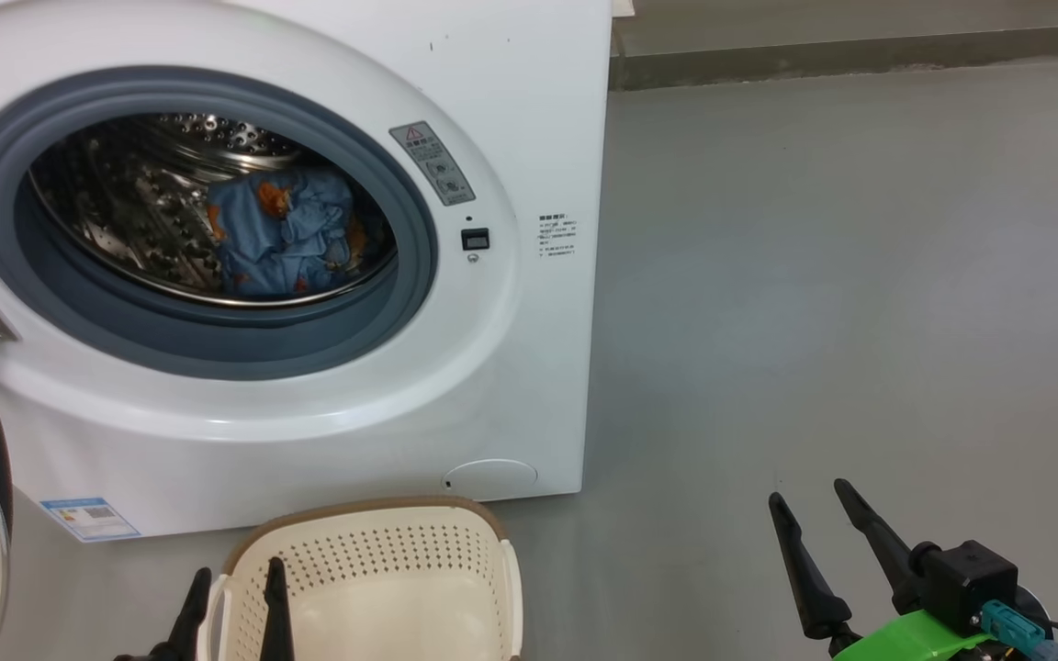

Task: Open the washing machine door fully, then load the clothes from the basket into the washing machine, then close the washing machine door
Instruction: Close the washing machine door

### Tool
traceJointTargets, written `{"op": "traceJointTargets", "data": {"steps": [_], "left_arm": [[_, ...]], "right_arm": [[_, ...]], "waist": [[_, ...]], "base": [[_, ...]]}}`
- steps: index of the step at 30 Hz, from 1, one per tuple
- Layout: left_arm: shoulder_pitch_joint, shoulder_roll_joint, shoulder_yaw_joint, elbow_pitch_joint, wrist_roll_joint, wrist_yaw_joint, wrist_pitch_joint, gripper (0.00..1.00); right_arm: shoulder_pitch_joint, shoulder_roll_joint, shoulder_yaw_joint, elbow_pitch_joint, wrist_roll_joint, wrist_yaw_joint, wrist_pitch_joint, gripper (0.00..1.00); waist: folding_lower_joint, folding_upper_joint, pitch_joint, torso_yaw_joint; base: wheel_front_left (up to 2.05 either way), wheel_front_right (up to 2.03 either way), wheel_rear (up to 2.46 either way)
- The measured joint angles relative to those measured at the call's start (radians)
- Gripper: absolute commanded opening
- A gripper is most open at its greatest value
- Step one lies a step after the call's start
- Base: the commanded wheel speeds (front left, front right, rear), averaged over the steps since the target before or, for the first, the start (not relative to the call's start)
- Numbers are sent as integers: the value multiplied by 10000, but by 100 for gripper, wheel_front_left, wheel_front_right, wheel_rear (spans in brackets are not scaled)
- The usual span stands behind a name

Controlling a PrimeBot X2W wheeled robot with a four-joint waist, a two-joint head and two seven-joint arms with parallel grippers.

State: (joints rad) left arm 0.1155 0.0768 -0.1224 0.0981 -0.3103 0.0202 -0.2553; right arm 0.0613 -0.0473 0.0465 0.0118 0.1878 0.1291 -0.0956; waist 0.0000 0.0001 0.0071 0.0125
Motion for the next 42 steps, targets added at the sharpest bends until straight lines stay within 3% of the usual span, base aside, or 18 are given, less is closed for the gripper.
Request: {"op": "traceJointTargets", "data": {"steps": [19, 42], "left_arm": [[-8, -19, 77, 244, -63, -163, 0, 100], [-9, -19, 211, 136, 79, -81, 0, 100]], "right_arm": [[-10, 0, 52, 96, -2, 0, -38, 100], [-40, 0, 36, 98, -2, 0, -75, 100]], "waist": [[0, 0, -83, -80], [0, 0, 82, -5]], "base": [[-8, 8, 0], [-146, 146, 0]]}}
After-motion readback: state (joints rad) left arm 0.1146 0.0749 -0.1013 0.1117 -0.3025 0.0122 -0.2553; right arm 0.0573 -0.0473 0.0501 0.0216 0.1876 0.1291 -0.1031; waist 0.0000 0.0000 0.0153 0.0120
